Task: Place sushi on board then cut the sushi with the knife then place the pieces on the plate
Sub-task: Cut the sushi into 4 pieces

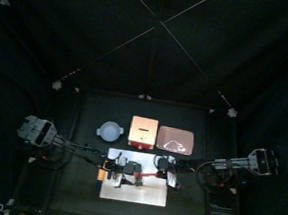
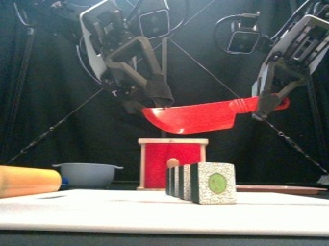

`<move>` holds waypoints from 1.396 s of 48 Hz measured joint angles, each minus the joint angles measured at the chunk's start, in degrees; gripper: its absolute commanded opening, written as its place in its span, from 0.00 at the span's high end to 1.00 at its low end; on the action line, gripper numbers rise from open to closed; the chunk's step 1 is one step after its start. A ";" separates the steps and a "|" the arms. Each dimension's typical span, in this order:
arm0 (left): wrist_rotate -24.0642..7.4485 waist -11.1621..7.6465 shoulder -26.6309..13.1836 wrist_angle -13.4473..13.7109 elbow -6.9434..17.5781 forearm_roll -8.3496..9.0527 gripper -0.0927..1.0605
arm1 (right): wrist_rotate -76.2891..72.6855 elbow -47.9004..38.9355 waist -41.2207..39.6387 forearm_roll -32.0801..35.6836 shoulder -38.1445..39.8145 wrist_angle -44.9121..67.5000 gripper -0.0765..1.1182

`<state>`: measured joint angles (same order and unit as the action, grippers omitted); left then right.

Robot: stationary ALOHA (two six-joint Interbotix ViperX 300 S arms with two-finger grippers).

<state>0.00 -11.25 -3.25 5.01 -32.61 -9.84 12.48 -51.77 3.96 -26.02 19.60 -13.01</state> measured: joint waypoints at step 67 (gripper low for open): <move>0.00 7.56 11.78 -10.11 -12.04 1.67 0.13 | -0.35 -18.11 -18.19 -9.23 17.49 -8.00 0.80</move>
